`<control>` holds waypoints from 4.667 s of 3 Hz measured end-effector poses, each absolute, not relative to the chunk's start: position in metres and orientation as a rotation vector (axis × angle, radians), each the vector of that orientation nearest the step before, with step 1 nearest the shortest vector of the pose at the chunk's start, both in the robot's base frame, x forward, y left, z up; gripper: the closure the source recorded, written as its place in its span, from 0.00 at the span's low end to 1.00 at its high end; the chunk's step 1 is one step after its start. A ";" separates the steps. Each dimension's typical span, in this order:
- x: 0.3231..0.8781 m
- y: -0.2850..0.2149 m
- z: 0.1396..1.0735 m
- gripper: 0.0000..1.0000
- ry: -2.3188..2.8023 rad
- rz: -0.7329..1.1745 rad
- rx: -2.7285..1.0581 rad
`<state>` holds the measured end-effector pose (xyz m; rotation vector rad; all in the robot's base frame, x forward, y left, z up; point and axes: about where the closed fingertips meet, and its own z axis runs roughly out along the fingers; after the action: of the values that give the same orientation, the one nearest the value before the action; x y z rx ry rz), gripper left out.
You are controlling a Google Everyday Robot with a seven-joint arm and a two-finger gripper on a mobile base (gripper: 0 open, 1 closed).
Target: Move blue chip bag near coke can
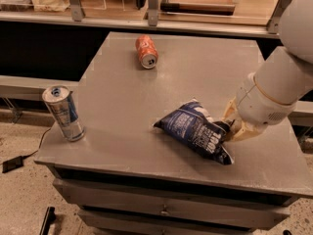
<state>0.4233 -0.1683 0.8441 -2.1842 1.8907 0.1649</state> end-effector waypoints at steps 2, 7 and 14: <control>0.421 -0.167 0.854 1.00 1.875 0.147 -2.179; 0.568 -0.243 0.953 1.00 1.995 -0.102 -1.606; 0.726 -0.226 0.918 1.00 2.217 -0.275 -1.204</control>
Offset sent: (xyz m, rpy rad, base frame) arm -0.0045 -0.0002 0.0272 0.0103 -0.0503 0.0024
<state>0.7260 -0.2261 0.9181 -1.2037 2.2167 -0.2748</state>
